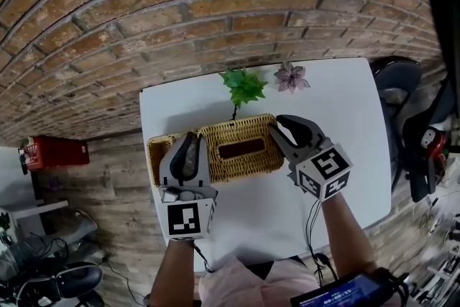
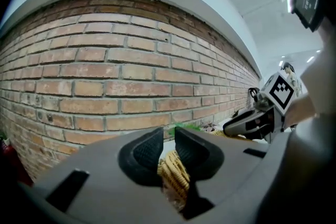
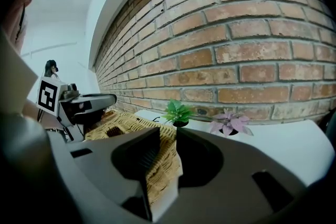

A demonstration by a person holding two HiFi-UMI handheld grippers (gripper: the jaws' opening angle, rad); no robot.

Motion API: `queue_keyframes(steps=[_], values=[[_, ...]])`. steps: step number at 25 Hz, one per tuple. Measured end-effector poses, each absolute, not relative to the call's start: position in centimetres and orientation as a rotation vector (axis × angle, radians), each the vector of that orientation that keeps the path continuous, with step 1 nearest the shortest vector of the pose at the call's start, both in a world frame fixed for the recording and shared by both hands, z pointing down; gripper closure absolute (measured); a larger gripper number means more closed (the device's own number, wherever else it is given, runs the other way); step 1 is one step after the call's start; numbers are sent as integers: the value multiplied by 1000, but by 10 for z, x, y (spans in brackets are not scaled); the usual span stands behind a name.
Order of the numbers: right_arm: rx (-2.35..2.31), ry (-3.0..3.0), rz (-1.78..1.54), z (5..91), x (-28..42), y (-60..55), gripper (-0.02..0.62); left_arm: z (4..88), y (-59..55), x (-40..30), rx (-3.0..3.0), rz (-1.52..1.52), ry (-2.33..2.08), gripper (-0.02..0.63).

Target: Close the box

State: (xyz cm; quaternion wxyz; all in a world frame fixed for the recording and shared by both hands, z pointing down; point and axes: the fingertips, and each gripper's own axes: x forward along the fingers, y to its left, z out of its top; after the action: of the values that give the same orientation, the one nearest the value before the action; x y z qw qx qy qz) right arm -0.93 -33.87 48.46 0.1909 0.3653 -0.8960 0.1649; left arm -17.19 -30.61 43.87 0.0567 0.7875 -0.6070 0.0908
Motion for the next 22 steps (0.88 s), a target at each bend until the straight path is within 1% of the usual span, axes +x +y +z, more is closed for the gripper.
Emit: queue_keyframes(steps=[5,9,14,19,22], values=[[1050,-2518,447,486,-7,-339,480,436,-305,-174,2370,227,-1851,532],[1088,-2535,409,470,-3,-337,476,425,-296,-188,2310,160,-1891,532],[1106,-2593,348,430,-2,-317,486,398,-267,-198,2229,113,-1967,532],[1116,-2669,280,377,-3,-286,502,353,-233,-185,2194,95,-2049,532],[1141,-2682,149,343,-1,-269,517,317,-215,-175,2197,89,-2099,534]])
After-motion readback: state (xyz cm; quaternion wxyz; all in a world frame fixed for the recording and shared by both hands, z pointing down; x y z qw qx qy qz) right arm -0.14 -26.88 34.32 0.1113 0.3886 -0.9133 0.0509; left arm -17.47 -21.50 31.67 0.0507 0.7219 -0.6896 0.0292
